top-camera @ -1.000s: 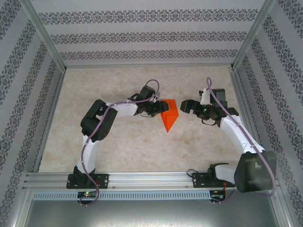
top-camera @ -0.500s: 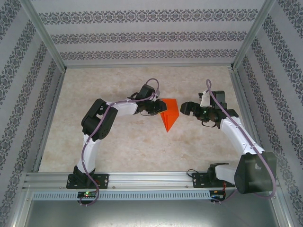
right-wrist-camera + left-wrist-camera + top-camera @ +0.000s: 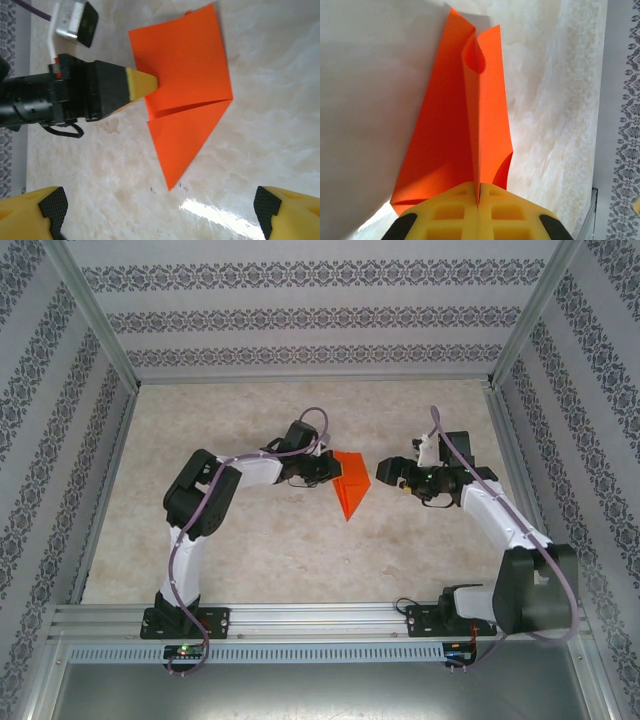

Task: Fold a paper plane with a square sheet of paper (fold left side to right side)
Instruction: Move the paper to the center of the table, then fold the wing for the fifth time at the center of the table.

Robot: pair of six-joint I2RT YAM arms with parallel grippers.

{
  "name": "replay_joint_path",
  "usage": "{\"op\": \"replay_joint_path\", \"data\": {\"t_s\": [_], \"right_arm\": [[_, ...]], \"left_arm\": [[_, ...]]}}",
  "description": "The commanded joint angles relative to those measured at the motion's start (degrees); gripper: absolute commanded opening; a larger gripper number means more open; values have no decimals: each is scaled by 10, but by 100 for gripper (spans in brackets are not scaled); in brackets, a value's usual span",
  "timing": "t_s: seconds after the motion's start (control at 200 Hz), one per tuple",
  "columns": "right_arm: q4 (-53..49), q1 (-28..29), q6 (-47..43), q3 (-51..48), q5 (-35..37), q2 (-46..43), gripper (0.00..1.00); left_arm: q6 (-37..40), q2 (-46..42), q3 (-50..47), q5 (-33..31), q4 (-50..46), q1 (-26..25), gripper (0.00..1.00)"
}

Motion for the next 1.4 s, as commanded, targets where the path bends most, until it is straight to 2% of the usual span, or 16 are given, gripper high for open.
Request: {"op": "replay_joint_path", "data": {"t_s": [0.0, 0.095, 0.185, 0.38, 0.495, 0.704, 0.949, 1.124, 1.394], "right_arm": [[12, 1, -14, 25, -54, 37, 98], [34, 21, -10, 35, -58, 65, 98], [62, 44, -6, 45, -68, 96, 97], [204, 61, 40, 45, -136, 156, 78], [254, 70, 55, 51, -158, 188, 73], [281, 85, 61, 54, -162, 222, 73], [312, 110, 84, 64, -170, 250, 68], [337, 111, 101, 48, -176, 249, 57], [267, 111, 56, 50, -142, 228, 36]], "left_arm": [[50, -68, -33, 22, 15, 22, 0], [75, -101, -67, 36, 12, 32, 0], [72, -127, -110, 67, 47, 46, 0], [75, -172, -168, 115, 84, 65, 0], [82, -188, -184, 139, 89, 66, 0], [76, -212, -209, 159, 103, 67, 0], [61, -212, -216, 178, 129, 66, 0], [67, -208, -216, 176, 121, 66, 0], [66, -192, -215, 172, 119, 66, 0]]}}
